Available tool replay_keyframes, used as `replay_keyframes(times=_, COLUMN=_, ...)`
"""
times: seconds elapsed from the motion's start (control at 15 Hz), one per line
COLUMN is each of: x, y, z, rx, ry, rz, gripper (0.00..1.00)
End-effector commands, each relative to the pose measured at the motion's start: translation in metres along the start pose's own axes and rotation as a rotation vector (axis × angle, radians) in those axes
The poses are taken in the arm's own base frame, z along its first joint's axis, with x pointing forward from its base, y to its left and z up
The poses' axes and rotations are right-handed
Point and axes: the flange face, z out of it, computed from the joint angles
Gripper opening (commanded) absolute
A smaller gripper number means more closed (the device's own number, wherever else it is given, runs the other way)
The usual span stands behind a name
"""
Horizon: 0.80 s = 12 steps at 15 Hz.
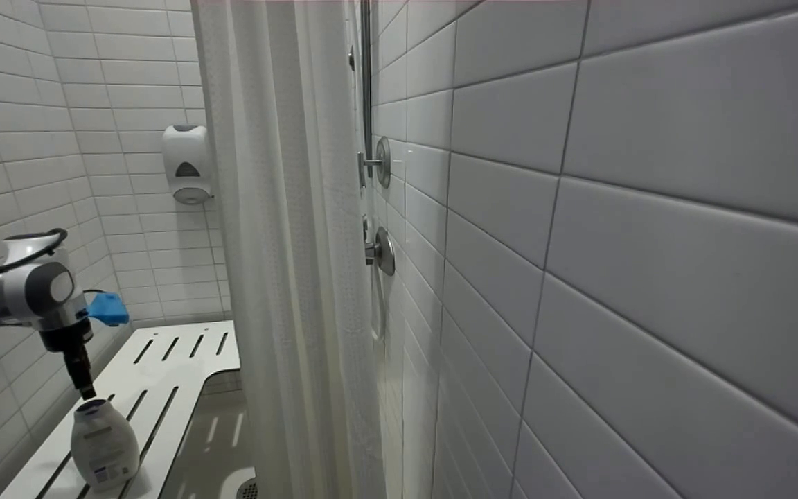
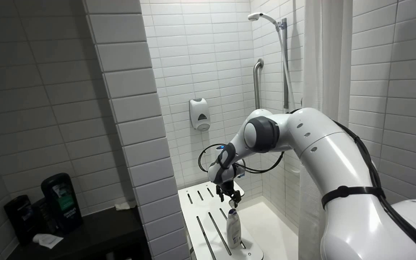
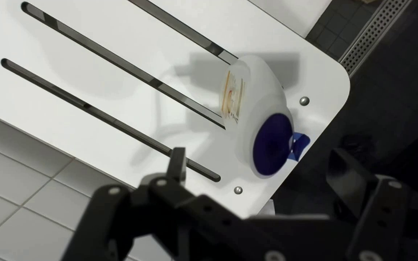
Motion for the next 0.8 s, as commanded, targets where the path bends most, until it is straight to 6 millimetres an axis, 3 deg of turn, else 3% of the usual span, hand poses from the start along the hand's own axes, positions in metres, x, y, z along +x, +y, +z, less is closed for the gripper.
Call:
replay_keyframes(times=0.0, x=0.004, y=0.001, z=0.011, rx=-0.029, ry=0.0, rz=0.065, gripper=1.0)
replay_keyframes(times=0.73, x=-0.003, y=-0.013, z=0.026, rx=-0.063, ry=-0.012, rz=0.206, gripper=1.0)
